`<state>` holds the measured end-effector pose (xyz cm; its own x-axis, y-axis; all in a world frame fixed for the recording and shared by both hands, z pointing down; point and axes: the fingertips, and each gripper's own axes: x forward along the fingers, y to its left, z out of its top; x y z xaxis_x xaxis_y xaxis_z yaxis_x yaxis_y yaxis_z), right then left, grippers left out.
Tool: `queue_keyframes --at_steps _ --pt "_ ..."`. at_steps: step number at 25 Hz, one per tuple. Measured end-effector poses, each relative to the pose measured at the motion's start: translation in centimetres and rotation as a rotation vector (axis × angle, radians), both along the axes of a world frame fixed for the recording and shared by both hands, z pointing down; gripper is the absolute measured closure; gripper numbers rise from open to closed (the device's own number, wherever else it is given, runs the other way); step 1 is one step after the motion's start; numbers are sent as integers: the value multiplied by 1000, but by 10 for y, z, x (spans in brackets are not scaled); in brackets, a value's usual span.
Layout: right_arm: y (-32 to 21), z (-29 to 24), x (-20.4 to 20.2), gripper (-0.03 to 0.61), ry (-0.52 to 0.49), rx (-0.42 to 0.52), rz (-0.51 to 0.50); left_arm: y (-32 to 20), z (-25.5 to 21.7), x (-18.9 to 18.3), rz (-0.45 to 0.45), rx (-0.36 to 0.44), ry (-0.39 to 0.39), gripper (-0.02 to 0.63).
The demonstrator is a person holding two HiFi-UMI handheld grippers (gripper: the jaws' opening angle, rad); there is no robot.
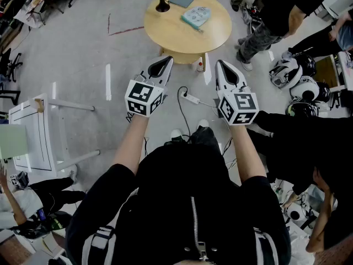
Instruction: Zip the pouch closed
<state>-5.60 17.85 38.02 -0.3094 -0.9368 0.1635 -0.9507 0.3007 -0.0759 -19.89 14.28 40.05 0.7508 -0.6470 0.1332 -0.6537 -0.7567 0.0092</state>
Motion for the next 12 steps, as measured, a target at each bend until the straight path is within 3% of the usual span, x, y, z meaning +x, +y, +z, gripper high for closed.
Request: queue_keyframes --at_steps 12 --pt "-2 0 -5 575 6 -9 -6 -5 2 -4 5 -7 6 612"
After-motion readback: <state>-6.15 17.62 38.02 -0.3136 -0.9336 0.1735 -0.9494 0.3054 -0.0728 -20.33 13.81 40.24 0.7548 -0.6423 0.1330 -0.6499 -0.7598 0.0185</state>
